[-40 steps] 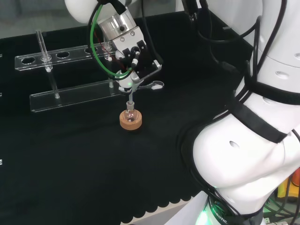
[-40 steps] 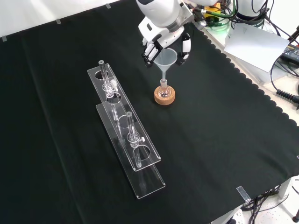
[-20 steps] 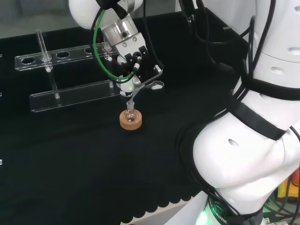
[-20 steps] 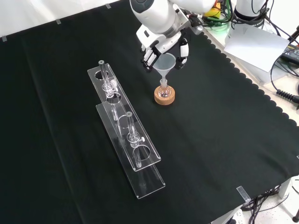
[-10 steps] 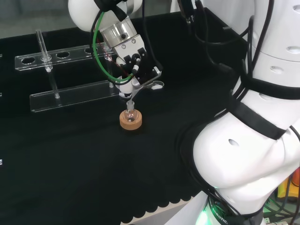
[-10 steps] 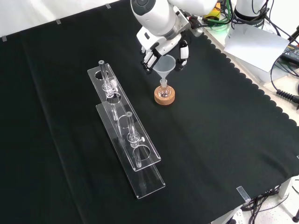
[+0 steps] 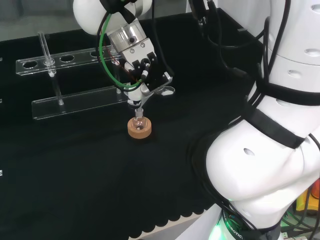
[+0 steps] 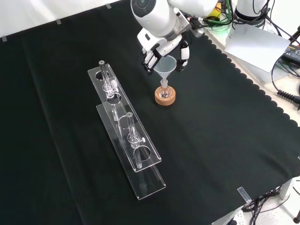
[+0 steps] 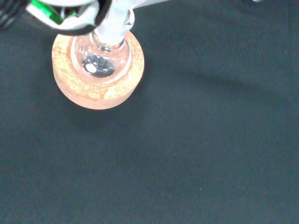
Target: Place the funnel on the round-bottom flask.
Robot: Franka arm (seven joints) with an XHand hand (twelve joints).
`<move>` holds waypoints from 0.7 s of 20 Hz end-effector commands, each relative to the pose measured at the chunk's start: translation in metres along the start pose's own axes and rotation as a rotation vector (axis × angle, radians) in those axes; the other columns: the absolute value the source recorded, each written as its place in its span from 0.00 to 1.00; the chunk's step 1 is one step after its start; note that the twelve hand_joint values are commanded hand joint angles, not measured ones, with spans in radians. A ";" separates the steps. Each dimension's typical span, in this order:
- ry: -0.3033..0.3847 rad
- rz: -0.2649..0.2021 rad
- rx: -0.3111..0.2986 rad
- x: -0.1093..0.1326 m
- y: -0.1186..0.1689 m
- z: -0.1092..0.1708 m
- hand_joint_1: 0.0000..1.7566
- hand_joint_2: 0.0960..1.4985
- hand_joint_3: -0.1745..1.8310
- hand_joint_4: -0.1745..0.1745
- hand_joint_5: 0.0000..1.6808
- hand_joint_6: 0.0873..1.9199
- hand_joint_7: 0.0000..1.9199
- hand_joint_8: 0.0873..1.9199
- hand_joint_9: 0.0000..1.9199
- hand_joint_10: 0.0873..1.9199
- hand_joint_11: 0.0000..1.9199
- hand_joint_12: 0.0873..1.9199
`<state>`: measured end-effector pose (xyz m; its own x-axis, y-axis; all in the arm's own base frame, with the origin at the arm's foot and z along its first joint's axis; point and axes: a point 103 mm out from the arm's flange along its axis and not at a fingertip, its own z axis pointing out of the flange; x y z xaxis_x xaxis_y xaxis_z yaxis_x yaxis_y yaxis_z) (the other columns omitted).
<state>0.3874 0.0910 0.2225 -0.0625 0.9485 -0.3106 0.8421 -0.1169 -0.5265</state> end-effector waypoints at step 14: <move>-0.009 -0.009 0.030 0.000 -0.009 0.002 0.45 0.39 0.42 0.28 0.20 0.05 0.16 0.36 0.37 0.29 0.26 0.65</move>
<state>0.3803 0.0898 0.2256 -0.0689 0.9471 -0.3136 0.8311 -0.1195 -0.5432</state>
